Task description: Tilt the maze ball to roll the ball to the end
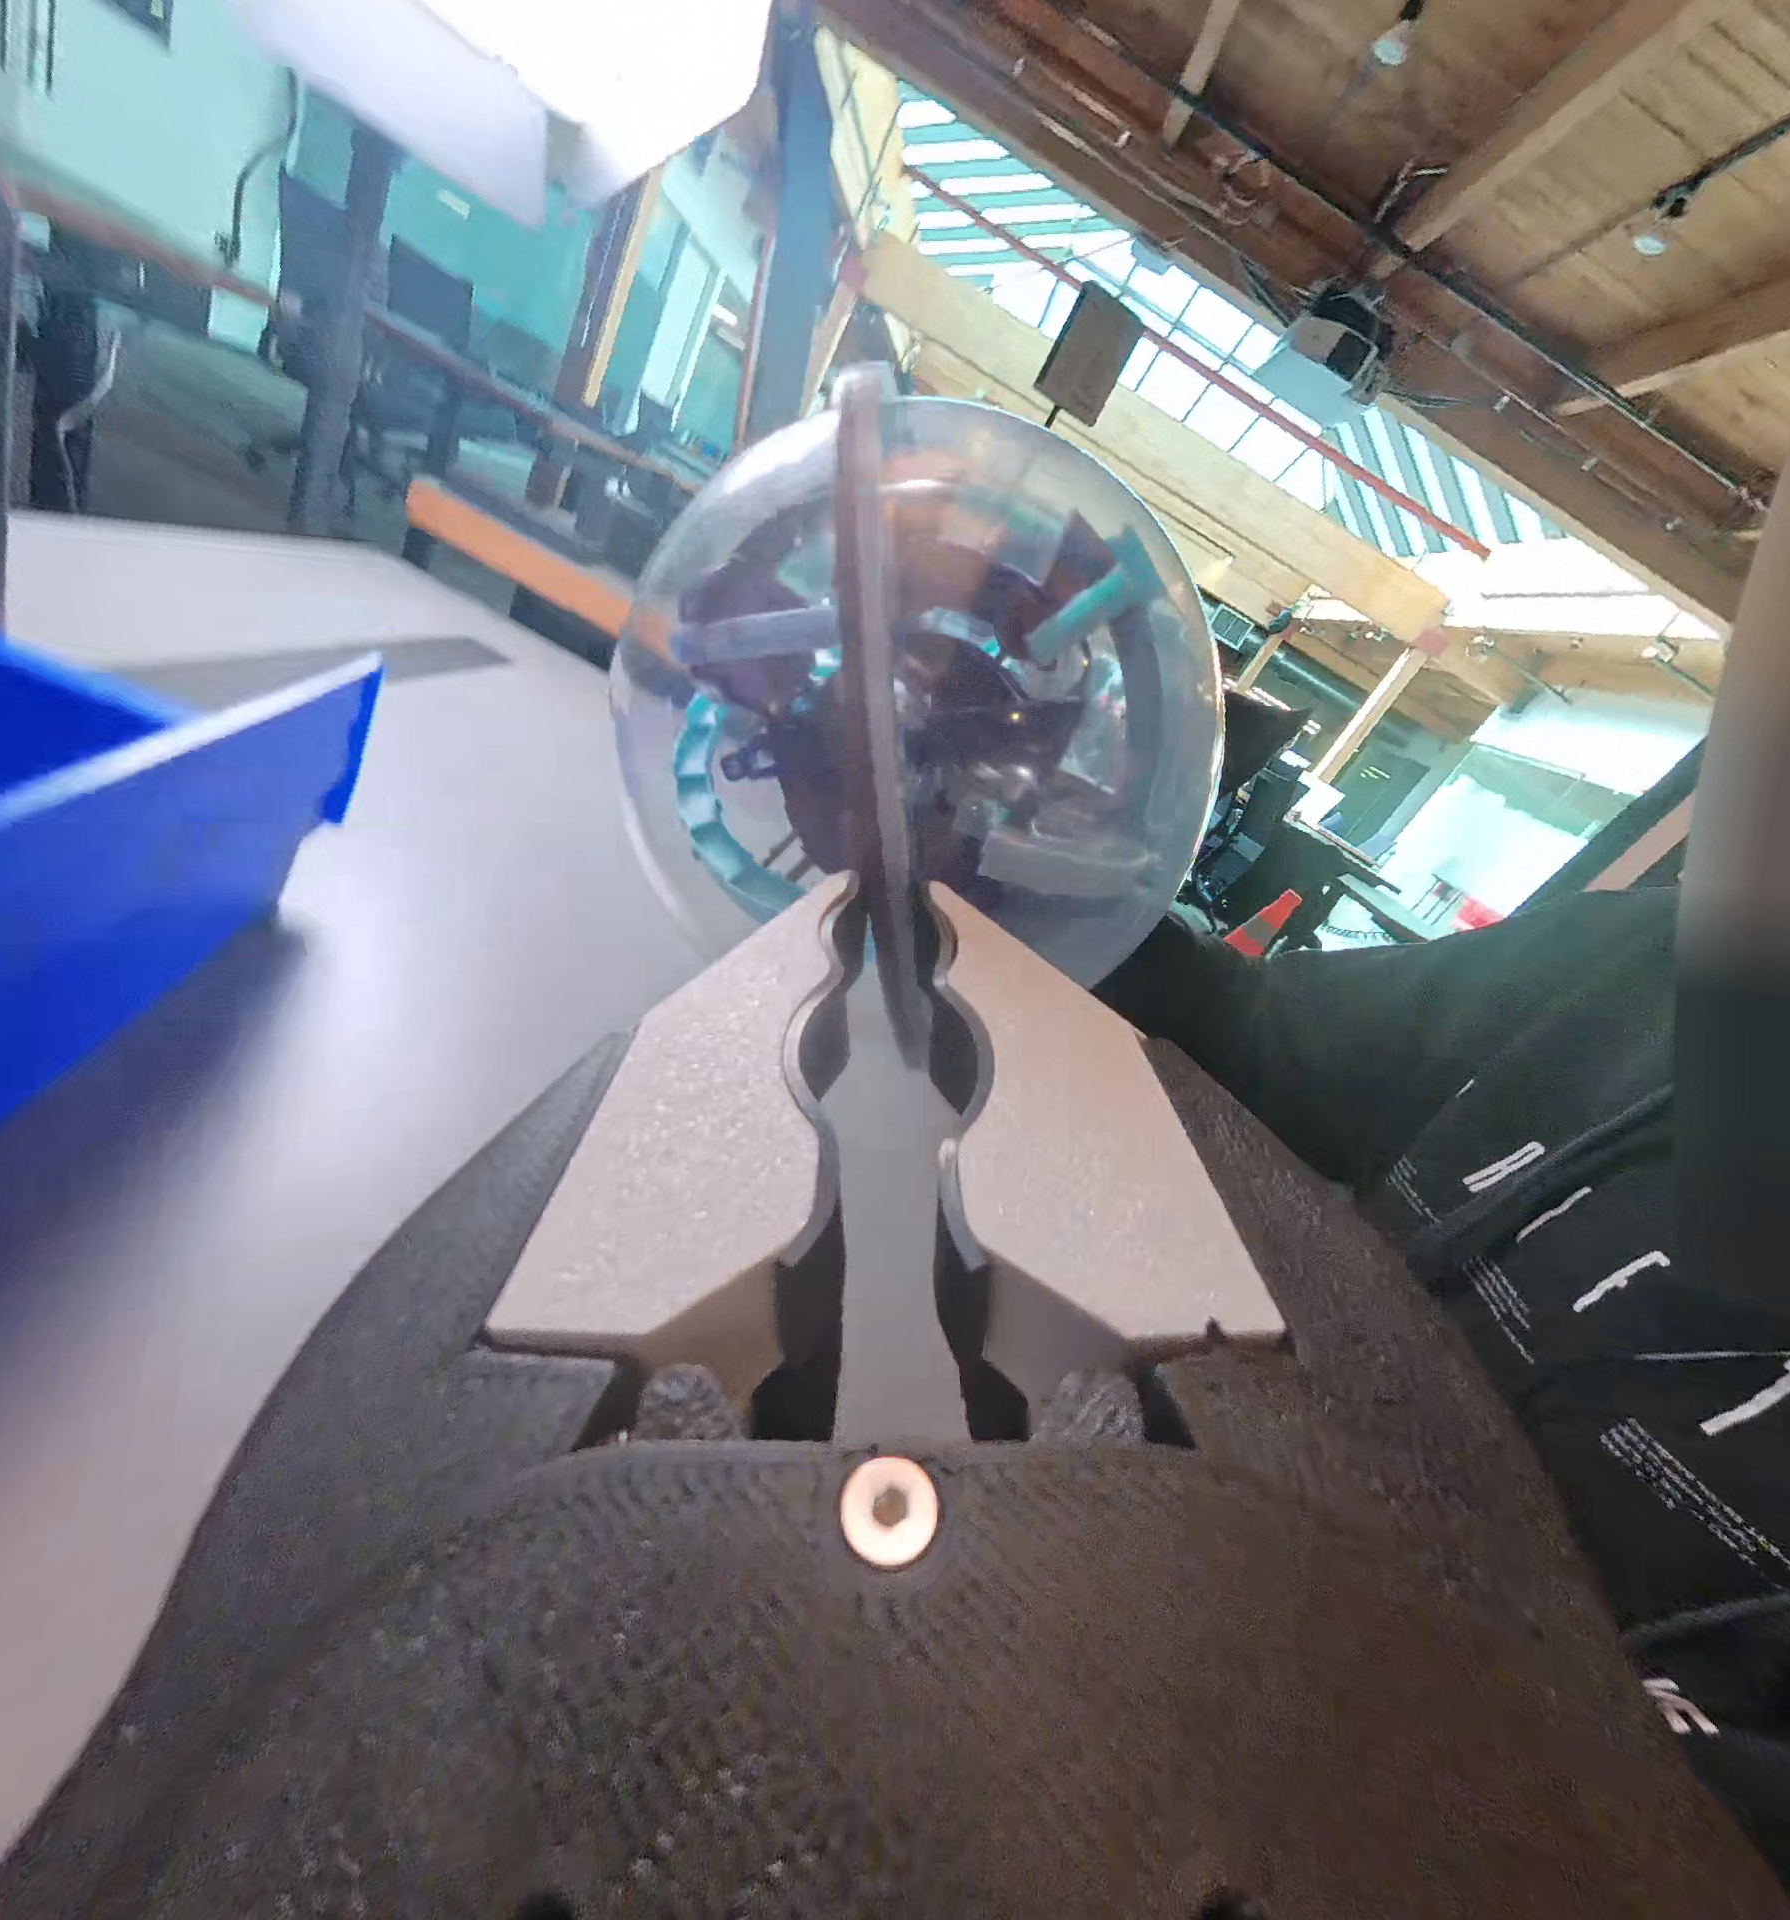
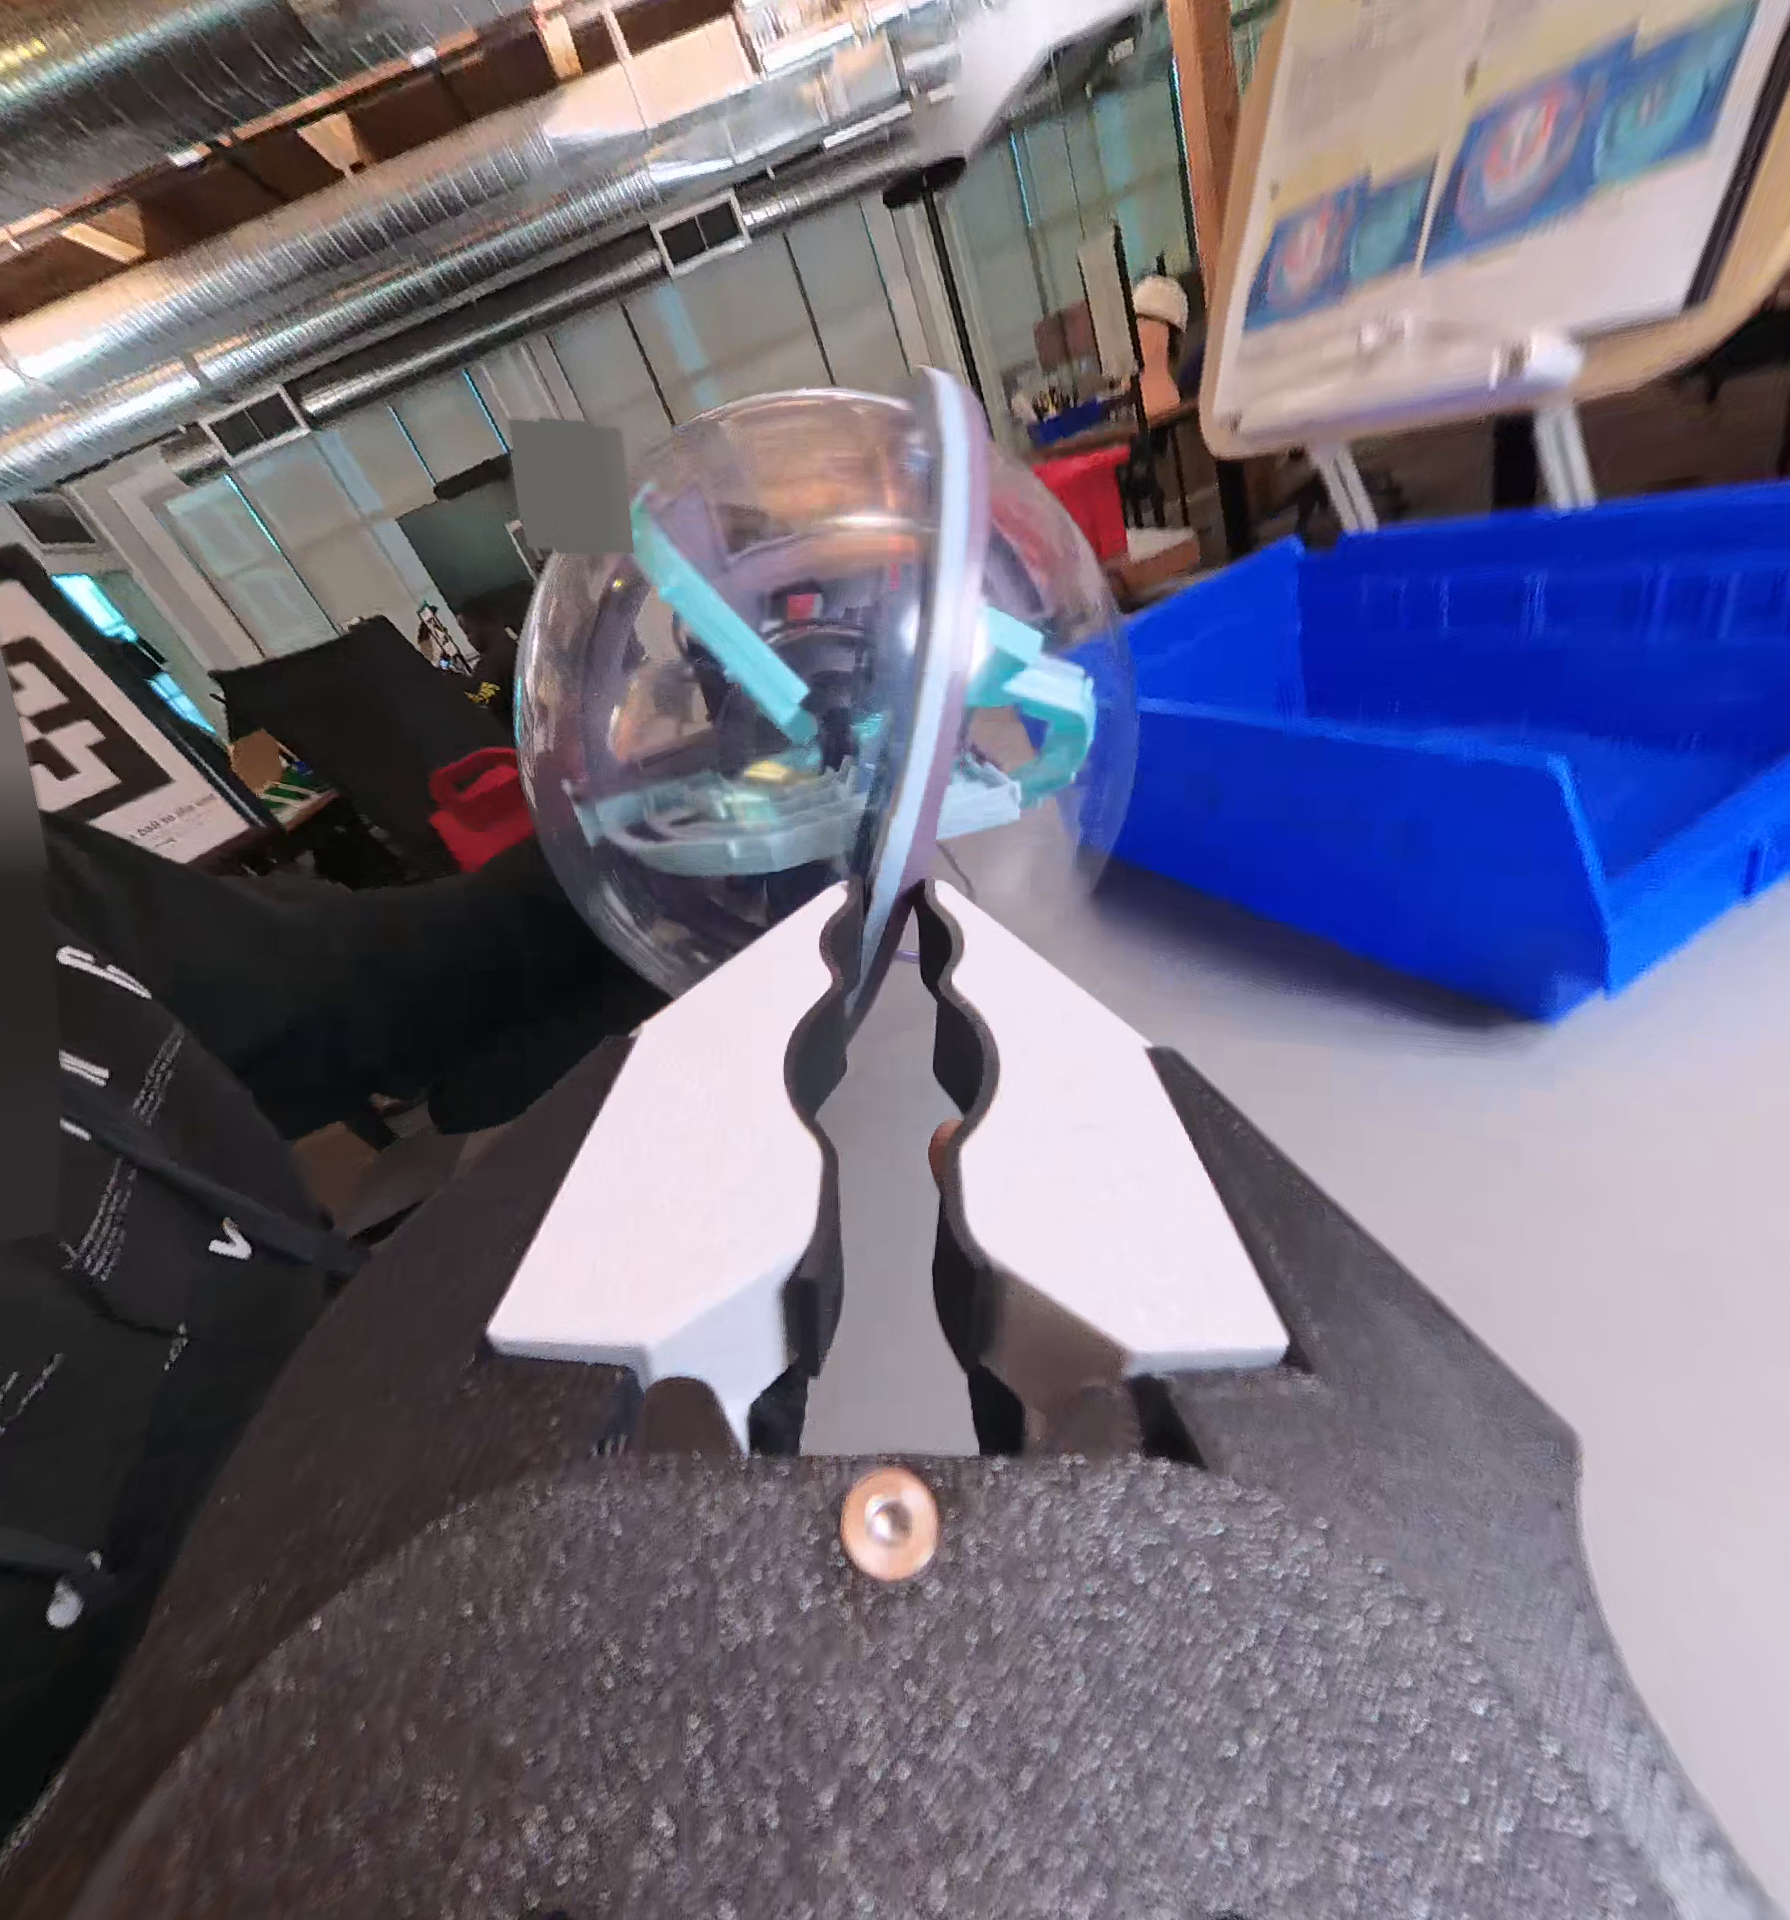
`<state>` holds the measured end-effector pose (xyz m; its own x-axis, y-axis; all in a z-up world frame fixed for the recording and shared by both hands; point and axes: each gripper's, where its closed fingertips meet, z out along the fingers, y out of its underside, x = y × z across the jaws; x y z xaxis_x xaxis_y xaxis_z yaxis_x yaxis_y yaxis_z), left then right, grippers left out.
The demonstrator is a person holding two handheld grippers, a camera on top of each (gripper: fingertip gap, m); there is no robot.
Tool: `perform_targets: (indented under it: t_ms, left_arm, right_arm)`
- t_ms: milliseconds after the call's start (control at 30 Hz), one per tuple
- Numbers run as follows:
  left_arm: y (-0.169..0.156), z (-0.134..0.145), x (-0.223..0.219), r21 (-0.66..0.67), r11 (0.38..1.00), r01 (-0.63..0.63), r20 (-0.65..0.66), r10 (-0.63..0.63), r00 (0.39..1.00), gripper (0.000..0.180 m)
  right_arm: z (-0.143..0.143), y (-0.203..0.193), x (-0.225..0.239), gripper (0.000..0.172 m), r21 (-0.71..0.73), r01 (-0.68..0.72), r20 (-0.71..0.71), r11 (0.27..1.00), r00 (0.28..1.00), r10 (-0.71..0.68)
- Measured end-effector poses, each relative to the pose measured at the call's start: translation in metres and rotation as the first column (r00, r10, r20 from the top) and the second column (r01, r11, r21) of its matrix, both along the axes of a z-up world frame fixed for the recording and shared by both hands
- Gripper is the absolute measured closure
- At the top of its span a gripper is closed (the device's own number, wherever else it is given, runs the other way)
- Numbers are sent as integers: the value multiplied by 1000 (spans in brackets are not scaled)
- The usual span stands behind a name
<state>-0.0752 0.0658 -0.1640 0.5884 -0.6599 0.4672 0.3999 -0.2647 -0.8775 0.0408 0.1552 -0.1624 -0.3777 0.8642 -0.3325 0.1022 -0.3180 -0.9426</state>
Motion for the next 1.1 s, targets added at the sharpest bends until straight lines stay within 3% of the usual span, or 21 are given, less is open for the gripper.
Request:
perform_targets:
  t_ms: [300,533,767,1100]
  left_arm:
    - [-32,135,12,349,937,-10,-194,83,978,174]
    - [-71,229,34,495,868,28,-336,162,928,174]
    - [-107,284,71,563,822,89,-495,248,833,174]
    - [-138,306,99,601,787,140,-571,299,765,174]
  right_arm:
    - [137,-30,12,165,258,8,-201,966,979,46]
    - [221,-63,30,165,375,55,-329,925,941,77]
    - [266,-85,54,166,376,106,-464,921,882,88]
    - [277,-108,72,166,420,124,-506,899,855,118]
